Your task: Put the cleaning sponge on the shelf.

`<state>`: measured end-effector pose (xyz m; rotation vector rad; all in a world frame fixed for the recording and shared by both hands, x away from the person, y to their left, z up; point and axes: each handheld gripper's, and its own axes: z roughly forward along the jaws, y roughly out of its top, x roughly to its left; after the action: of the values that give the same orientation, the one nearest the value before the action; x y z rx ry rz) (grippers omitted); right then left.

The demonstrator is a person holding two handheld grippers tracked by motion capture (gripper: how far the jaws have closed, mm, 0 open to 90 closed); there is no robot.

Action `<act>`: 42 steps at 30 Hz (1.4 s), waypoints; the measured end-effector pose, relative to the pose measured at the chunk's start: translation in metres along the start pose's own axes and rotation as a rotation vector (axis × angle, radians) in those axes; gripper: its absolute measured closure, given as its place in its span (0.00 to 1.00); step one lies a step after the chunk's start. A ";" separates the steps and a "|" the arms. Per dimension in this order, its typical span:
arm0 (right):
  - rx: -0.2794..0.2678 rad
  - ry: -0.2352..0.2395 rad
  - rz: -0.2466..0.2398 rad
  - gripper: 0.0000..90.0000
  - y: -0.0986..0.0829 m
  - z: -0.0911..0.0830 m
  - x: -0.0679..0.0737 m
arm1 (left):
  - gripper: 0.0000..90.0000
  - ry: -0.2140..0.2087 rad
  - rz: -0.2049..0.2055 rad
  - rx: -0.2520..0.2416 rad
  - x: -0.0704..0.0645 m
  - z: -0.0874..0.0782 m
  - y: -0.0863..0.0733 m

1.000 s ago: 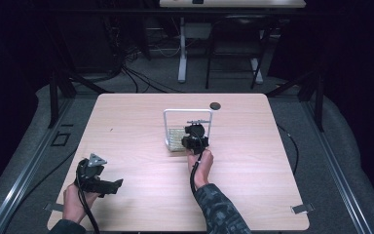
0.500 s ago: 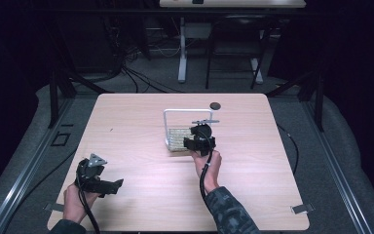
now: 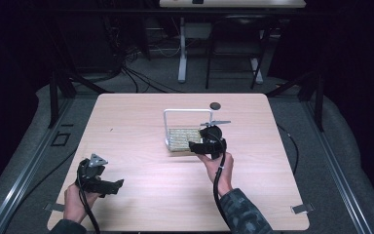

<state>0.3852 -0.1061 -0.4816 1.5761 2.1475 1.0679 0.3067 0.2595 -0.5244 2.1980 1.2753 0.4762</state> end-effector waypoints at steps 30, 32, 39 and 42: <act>-0.005 -0.013 -0.079 0.16 -0.036 -0.080 -0.058 | 0.00 -0.006 0.001 0.004 -0.001 0.002 0.000; 0.001 -0.018 -0.078 0.16 -0.041 -0.084 -0.063 | 0.00 -0.006 0.002 0.004 -0.001 0.002 0.000; 0.003 -0.039 -0.055 0.16 -0.056 -0.099 -0.082 | 0.00 -0.012 0.003 0.011 -0.001 0.002 0.000; 0.009 -0.043 -0.041 0.15 -0.066 -0.102 -0.090 | 0.00 -0.015 0.002 0.013 -0.001 0.002 0.000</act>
<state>0.3104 -0.2376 -0.4747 1.5376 2.1503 1.0034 0.3073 0.2580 -0.5264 2.2095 1.2713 0.4527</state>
